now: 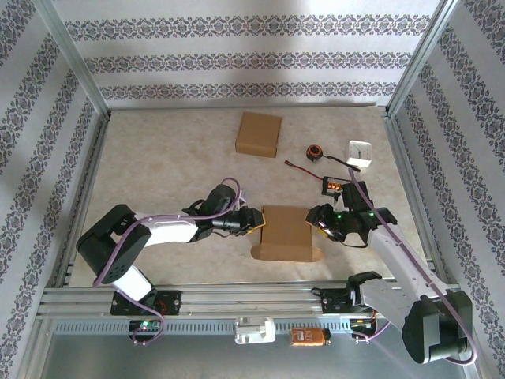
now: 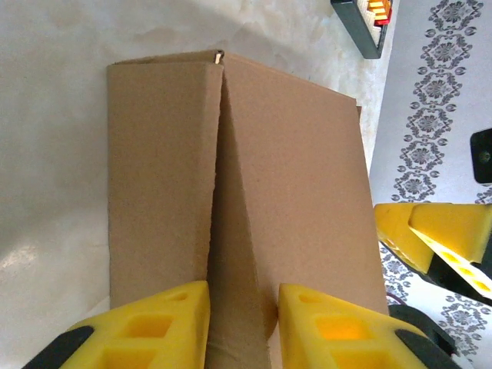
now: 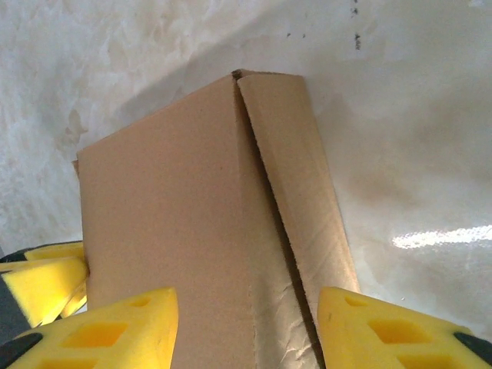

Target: Fold the paper box

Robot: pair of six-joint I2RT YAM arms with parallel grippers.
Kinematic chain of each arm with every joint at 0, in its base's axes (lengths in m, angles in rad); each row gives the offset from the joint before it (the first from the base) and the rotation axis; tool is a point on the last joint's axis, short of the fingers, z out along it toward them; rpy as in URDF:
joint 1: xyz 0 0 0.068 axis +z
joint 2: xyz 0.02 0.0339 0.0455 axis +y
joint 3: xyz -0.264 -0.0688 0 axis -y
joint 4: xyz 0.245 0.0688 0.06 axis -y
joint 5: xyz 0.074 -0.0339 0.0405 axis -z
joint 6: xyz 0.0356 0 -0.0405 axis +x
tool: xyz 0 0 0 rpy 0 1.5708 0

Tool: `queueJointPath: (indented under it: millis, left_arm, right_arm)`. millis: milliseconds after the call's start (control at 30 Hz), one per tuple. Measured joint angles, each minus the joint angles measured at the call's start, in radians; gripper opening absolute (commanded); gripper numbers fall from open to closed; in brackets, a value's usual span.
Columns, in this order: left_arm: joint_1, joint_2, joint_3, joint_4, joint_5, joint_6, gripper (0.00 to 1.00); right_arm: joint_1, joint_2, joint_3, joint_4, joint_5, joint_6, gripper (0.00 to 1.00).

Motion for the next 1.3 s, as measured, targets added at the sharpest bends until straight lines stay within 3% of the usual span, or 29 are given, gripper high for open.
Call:
queueJointPath:
  millis: [200,533,733,867,967,1200,1300]
  left_arm:
    - [0.0,-0.003,-0.005,0.011,-0.013,0.015,0.29]
    - [0.013,-0.016,0.055,-0.092,-0.11,0.11,0.21]
    - [0.038,-0.022,0.055,-0.129,-0.209,0.144,0.27]
    - [0.056,-0.078,0.055,-0.174,-0.273,0.182,0.39]
    - [0.059,-0.162,0.055,-0.21,-0.304,0.198,0.46]
    - [0.052,-0.322,0.045,-0.285,-0.315,0.152,0.65]
    - [0.036,-0.321,0.027,-0.312,-0.298,0.124,0.74]
  right_arm:
    - [0.01,-0.011,-0.002,0.013,0.036,-0.001,0.49]
    - [0.131,0.09,-0.05,0.194,0.102,0.059,0.36]
    - [0.191,0.206,-0.006,0.319,0.169,0.08,0.35]
    - [0.237,0.283,0.05,0.366,0.22,0.085,0.41]
    - [0.264,0.277,0.076,0.365,0.27,0.076,0.52]
    - [0.273,0.101,0.084,0.299,0.354,0.006,0.76]
    - [0.266,0.063,0.068,0.285,0.321,-0.04,0.79]
